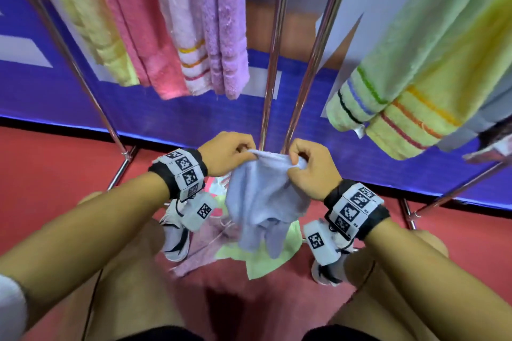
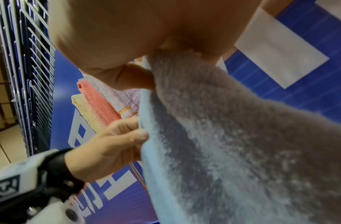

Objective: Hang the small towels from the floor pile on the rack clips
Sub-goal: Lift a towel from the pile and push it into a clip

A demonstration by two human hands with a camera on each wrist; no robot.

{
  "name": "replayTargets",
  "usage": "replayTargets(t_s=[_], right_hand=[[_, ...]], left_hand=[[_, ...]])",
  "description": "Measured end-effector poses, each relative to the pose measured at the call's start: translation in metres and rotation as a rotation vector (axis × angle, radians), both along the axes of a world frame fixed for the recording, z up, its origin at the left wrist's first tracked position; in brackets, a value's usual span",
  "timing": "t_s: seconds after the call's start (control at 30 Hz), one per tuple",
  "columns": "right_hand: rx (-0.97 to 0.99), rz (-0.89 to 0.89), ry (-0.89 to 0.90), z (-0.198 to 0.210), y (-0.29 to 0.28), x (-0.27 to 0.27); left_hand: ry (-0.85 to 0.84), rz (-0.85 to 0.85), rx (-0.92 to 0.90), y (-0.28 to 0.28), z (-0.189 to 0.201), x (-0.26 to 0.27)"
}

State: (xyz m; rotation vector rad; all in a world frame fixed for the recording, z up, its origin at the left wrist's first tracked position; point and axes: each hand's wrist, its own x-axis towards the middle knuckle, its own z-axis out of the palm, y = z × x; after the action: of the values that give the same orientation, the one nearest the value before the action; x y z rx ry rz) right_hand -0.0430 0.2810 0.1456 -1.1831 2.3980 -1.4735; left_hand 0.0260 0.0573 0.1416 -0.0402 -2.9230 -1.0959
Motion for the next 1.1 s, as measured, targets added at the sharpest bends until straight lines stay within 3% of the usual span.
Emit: replayTargets(t_s=[0.17, 0.3, 0.47, 0.6, 0.73, 0.87, 1.1], right_hand=[[0.045, -0.068, 0.029, 0.010, 0.014, 0.000], [0.176, -0.075, 0.032, 0.021, 0.021, -0.001], [0.064, -0.001, -0.020, 0.024, 0.003, 0.008], [0.051, -0.004, -0.054, 0.013, 0.006, 0.008], [0.041, -0.068, -0.060, -0.006, 0.011, 0.009], [0.111, -0.082, -0.087, -0.033, 0.014, 0.010], [0.182, -0.021, -0.191, -0.079, 0.009, 0.026]], left_hand=[[0.055, -0.019, -0.032, 0.004, 0.044, -0.003], [0.107, -0.076, 0.050, 0.028, 0.072, -0.012], [0.061, -0.154, 0.163, 0.067, 0.085, -0.019], [-0.018, -0.060, 0.124, 0.059, 0.069, -0.016], [-0.216, -0.065, -0.109, 0.041, 0.032, 0.001], [-0.280, -0.001, -0.070, 0.020, 0.002, 0.013], [-0.057, 0.015, 0.135, 0.034, -0.025, 0.017]])
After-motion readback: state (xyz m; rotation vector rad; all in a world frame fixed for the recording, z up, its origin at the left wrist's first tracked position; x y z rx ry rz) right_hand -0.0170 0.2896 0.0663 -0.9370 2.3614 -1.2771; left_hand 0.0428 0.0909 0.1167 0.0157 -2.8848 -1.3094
